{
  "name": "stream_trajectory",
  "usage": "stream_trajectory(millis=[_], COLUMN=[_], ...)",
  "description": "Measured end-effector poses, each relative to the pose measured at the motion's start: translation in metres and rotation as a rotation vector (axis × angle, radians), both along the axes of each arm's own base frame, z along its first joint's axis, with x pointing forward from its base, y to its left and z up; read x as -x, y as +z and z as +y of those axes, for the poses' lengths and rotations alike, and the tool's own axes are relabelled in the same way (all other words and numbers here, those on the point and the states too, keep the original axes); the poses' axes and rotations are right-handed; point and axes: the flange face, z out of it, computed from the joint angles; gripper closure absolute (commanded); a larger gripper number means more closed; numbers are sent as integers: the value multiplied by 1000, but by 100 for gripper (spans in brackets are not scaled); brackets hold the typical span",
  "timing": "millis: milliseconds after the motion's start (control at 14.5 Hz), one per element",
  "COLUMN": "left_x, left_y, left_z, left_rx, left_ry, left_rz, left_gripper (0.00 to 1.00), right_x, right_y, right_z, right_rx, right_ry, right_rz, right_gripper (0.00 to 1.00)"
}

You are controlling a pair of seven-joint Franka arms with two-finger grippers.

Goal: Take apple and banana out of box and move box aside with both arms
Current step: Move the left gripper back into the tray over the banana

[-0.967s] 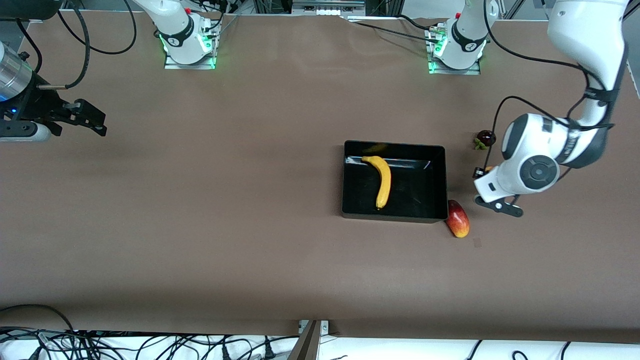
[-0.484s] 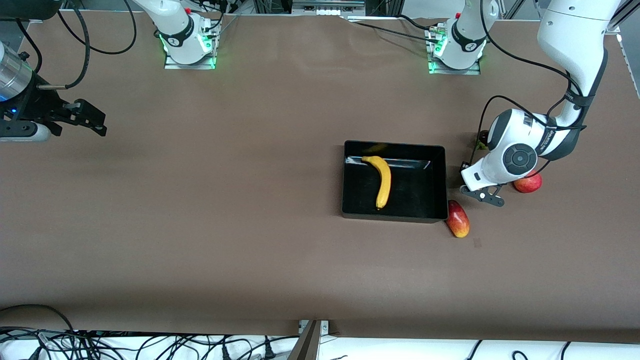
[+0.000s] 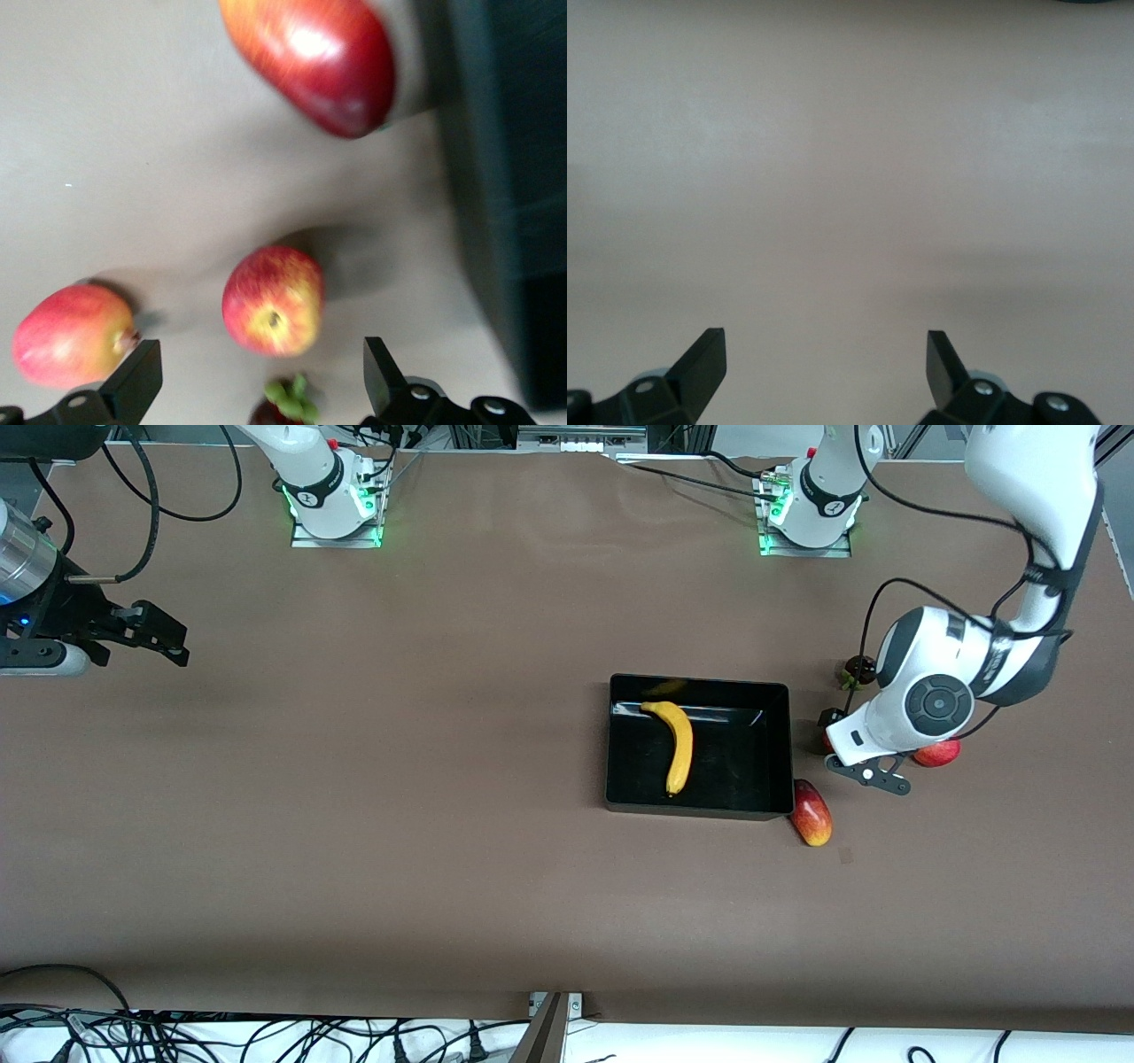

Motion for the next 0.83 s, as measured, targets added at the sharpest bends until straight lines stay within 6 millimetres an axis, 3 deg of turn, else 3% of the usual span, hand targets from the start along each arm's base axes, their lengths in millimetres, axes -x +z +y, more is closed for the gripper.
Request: stream_trajectory(millis=[207, 345, 484, 622, 829], left_x=[-16, -17, -16, -15, -11], left_y=[66, 80, 69, 40, -15], left_z=[-49, -94, -144, -189, -229], left_rx=[115, 155, 150, 157, 168], left_ry=[34, 52, 95, 158, 240], left_rz=[-2, -18, -28, -54, -61], left_gripper=[0, 0, 0, 0, 0], right_x=[0, 0, 0, 0, 0], right_y=[0, 0, 0, 0, 0], right_z=[0, 0, 0, 0, 0], right_rx=[0, 0, 0, 0, 0], right_ry=[0, 0, 0, 0, 0], right_rz=[0, 0, 0, 0, 0], right_gripper=[0, 0, 0, 0, 0])
